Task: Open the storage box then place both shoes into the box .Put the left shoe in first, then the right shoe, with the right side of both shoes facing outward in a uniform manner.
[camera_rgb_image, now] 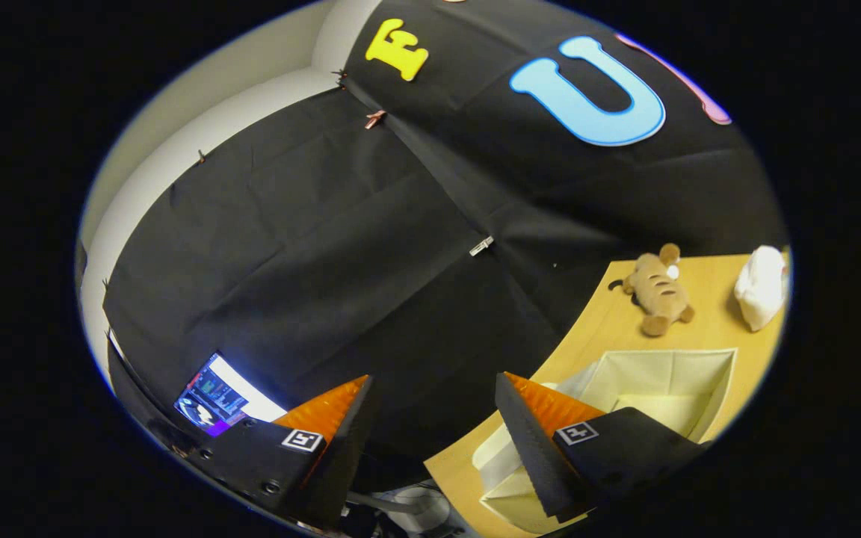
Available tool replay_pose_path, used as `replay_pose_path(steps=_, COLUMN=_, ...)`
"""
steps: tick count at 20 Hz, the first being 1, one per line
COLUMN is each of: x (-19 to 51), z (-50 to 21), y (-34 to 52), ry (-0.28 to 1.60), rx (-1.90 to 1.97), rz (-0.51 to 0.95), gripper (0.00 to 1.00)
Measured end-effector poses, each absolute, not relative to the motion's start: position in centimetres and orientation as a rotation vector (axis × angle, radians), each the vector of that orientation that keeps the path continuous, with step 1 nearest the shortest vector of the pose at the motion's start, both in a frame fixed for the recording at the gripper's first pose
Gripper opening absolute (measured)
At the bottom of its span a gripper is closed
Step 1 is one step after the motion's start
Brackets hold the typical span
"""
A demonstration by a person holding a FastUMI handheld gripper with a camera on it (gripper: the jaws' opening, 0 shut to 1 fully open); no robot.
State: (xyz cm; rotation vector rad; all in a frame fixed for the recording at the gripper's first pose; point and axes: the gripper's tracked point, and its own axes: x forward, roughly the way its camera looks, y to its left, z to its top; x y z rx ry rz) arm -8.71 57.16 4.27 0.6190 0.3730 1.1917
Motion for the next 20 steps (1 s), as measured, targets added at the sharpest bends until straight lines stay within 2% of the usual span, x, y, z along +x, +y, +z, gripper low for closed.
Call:
replay_pose_path(steps=5, x=-6.8, z=3.6, y=50.4, ry=0.274, rx=0.476, rz=1.04, gripper=0.97)
replay_pose_path(steps=10, x=-4.6, z=0.3, y=41.3, ry=0.293, rx=0.416, rz=0.82, gripper=0.97)
replay_pose_path(steps=15, x=-3.7, z=-6.1, y=31.3, ry=0.354, rx=0.331, rz=0.602, gripper=0.97)
replay_pose_path(steps=20, x=-5.1, z=-15.4, y=23.3, ry=0.482, rx=0.221, rz=0.465, gripper=0.96)
